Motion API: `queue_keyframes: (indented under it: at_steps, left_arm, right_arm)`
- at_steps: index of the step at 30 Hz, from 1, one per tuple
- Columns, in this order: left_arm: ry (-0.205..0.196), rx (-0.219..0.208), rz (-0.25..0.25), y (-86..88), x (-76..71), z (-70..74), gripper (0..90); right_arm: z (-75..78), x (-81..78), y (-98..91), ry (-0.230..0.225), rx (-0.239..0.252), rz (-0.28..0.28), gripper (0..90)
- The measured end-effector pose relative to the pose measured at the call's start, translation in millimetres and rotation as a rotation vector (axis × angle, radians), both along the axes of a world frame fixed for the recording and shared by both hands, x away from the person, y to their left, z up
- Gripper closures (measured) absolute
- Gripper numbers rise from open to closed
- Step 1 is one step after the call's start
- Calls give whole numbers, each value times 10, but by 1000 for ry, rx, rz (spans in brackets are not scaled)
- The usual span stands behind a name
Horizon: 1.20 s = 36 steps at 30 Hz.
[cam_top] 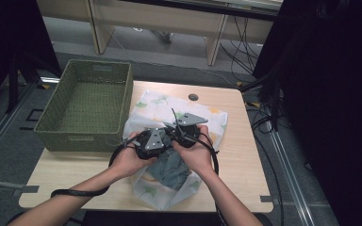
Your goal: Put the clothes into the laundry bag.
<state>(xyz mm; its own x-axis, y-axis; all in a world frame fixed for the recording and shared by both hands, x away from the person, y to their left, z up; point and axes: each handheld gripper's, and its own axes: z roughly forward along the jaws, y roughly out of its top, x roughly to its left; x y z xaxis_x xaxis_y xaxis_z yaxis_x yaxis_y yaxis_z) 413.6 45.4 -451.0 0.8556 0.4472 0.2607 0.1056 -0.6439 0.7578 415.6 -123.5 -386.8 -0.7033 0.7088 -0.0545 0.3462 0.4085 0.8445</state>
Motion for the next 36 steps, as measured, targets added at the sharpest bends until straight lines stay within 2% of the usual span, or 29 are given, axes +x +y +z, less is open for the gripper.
queue_keyframes:
  at_steps: [4,6,15,18,21,23,25,27,30,36]
  left_arm:
    - [-19,-13,-21,49,-64,38,488]
    - [-31,-13,-28,75,-98,56,441]
    - [-73,-43,-37,207,-271,206,384]
    - [-88,-54,-79,214,-398,265,411]
    - [-67,-42,-153,168,-536,252,422]
    - [-46,-15,-204,122,-608,206,411]
    - [-14,36,-265,55,-674,116,383]
    - [2,75,-294,-1,-705,19,356]
    - [-11,144,-310,-63,-711,-84,333]
    - [-8,189,-310,-189,-694,-226,334]
  right_arm:
    - [-2,-7,7,11,6,-6,899]
    - [-4,-8,9,12,6,-7,899]
    - [1,0,1,2,2,-1,898]
    - [3,3,0,0,2,-2,898]
    - [3,7,-5,3,4,-2,898]
    - [3,3,-6,11,9,-12,898]
    - [1,5,-8,11,7,-12,898]
    - [-1,8,-11,5,2,-10,898]
    - [-2,8,-10,5,1,-8,898]
    - [-12,13,-7,4,0,-4,898]
